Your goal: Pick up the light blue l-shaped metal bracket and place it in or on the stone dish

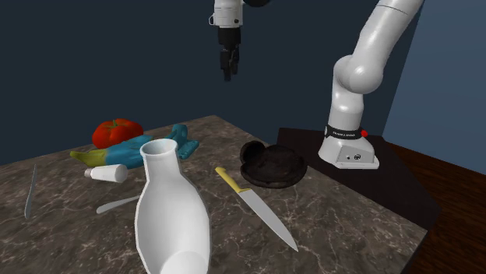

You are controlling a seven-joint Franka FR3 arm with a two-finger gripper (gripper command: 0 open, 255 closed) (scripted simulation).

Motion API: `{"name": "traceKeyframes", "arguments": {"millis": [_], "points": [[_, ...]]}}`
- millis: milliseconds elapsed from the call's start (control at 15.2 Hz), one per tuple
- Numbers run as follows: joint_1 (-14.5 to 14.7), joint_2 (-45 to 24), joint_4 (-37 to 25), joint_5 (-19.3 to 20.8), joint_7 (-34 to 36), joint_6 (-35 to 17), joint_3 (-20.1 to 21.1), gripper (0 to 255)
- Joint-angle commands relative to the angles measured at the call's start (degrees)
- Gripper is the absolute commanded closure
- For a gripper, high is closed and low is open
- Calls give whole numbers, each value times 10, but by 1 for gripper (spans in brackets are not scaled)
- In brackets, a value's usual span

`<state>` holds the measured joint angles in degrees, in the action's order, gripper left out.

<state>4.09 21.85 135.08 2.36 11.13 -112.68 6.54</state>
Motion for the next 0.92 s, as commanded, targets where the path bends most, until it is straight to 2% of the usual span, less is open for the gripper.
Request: {"name": "traceKeyframes", "arguments": {"millis": [0,462,858], "points": [[5,-42,-15,-2,19,-25,13,0],[19,-191,-101,10,77,-79,44,0],[38,-322,-203,34,125,-100,59,0]]}}
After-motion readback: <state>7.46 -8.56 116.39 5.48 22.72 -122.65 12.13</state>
